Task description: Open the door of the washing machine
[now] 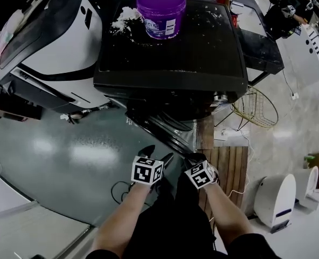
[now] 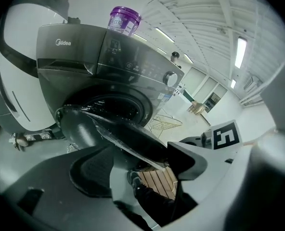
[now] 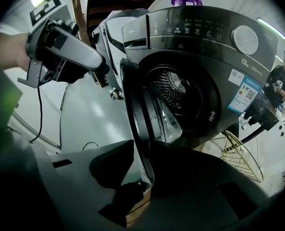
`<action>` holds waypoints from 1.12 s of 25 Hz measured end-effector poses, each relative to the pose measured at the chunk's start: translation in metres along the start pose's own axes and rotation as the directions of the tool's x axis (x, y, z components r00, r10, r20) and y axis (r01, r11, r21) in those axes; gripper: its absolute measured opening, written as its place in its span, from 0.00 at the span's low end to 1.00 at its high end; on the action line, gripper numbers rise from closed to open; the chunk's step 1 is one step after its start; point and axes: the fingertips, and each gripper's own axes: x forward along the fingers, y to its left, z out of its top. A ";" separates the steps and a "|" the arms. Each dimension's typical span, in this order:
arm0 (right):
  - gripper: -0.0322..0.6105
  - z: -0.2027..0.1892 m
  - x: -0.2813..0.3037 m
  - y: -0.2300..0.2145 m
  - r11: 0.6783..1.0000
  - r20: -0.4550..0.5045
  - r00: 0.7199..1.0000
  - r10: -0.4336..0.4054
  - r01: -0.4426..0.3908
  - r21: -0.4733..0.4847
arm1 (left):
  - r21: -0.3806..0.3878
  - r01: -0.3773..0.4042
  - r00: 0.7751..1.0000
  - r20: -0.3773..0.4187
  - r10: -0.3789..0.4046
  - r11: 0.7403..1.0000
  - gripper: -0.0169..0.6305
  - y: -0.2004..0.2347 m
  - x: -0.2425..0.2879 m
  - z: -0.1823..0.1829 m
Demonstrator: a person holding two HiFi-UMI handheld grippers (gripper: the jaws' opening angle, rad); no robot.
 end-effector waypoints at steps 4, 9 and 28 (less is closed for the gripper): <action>0.23 -0.008 -0.012 0.034 0.999 0.023 0.999 0.047 -0.048 0.013 | -0.006 0.010 1.000 -0.003 -0.010 1.000 0.57 -0.002 -0.009 -0.023; 0.23 -0.003 -0.030 0.067 0.992 0.064 0.991 0.121 -0.119 -0.038 | -0.006 0.012 1.000 -0.002 -0.012 1.000 0.55 -0.001 -0.021 -0.048; 0.21 0.000 -0.062 0.082 0.940 -0.005 0.964 0.268 -0.262 -0.217 | -0.183 -0.320 0.947 -0.057 0.315 0.930 0.28 0.085 -0.091 -0.141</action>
